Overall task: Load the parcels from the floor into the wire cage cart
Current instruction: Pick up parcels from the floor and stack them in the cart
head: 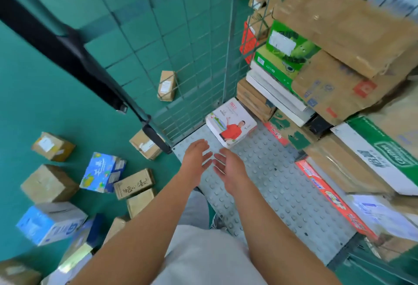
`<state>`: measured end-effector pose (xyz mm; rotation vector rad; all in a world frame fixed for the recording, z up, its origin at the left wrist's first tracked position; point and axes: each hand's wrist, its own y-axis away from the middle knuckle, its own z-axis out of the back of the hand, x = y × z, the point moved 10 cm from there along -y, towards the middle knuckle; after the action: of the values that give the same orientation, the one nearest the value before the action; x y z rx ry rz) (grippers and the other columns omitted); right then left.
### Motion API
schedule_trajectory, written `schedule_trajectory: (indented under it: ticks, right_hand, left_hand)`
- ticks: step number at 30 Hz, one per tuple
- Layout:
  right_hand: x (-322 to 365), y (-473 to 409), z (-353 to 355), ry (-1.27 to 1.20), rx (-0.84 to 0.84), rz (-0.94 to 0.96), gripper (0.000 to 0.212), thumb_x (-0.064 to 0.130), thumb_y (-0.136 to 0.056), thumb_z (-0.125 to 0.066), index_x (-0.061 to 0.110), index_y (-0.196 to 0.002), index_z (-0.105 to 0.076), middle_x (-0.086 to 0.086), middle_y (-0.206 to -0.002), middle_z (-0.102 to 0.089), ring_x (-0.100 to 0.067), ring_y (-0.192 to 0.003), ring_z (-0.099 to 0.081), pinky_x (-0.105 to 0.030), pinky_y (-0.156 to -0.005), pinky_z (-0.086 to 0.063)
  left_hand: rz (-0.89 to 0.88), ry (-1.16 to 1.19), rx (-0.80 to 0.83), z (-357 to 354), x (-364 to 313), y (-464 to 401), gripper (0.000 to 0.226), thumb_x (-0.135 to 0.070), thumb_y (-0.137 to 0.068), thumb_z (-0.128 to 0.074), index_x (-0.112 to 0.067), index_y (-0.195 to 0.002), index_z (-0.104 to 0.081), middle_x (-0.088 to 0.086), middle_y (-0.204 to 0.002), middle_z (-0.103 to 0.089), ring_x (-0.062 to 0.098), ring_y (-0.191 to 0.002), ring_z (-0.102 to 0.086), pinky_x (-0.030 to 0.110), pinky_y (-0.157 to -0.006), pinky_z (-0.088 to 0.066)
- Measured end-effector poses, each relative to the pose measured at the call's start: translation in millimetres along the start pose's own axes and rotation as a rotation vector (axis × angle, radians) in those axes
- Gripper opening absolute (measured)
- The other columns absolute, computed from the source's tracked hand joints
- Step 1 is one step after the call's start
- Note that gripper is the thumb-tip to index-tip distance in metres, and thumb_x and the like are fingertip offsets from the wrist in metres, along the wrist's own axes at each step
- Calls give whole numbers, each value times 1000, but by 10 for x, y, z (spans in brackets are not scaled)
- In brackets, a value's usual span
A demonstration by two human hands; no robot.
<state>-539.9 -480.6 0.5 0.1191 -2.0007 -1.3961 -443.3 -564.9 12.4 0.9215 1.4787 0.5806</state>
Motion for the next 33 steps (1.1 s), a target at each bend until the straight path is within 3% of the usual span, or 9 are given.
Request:
schedule_trajectory:
  ticks: [5, 8, 12, 21, 25, 29, 33]
  right_hand:
    - [-99, 304, -180, 163, 62, 56, 28, 37, -104, -55, 17, -121, -64, -2, -116, -71, -17, -107, -67, -29, -83, -55]
    - [-24, 361, -302, 237, 56, 111, 30, 38, -104, -54, 16, -122, -63, -2, -115, -70, -17, -106, -66, -31, -88, -54]
    - [-71, 466, -658, 343, 126, 145, 28, 35, -105, -53, 15, -121, -63, -3, -114, -71, -17, -105, -66, -32, -87, -55]
    - [-760, 647, -1618, 555, 274, 74, 24, 34, -104, -56, 15, -115, -65, -4, -111, -71, -17, -100, -67, -29, -75, -53]
    - [-1109, 752, -2027, 632, 304, 42, 15, 30, -104, -57, 17, -104, -64, -3, -107, -70, -18, -97, -66, -32, -84, -56]
    - [-1455, 807, -2497, 698, 321, 30, 15, 28, -104, -56, 16, -106, -65, -3, -103, -69, -17, -93, -64, -35, -90, -54]
    - [-1712, 828, -3053, 750, 318, 48, 15, 26, -103, -57, 14, -109, -65, -3, -100, -70, -16, -90, -64, -36, -93, -55]
  left_hand:
    - [-50, 25, -33, 377, 40, 371, 12, -31, -101, -64, -25, -111, -65, 0, -119, -69, 22, -109, -69, 41, -101, -55]
    - [-81, 76, -80, 603, -45, 456, 14, -29, -102, -62, -23, -114, -64, 0, -121, -68, 21, -110, -68, 41, -102, -55]
    - [-139, 146, -135, 924, -207, 612, 15, -20, -101, -61, -23, -115, -66, -1, -116, -68, 19, -107, -69, 39, -99, -57]
    - [-177, 340, -312, 2134, -229, 931, 8, -25, -103, -56, -24, -104, -64, -1, -111, -70, 16, -97, -67, 34, -84, -55]
    - [-163, 423, -374, 2703, -127, 988, 7, -25, -102, -58, -23, -105, -63, 0, -112, -68, 19, -98, -67, 33, -81, -53]
    - [-158, 485, -407, 3288, -155, 991, 5, -27, -102, -60, -23, -105, -63, 0, -109, -67, 18, -92, -64, 35, -87, -53]
    - [-163, 543, -427, 3917, -343, 943, 10, -31, -103, -59, -23, -110, -62, -1, -115, -67, 18, -100, -66, 31, -81, -54]
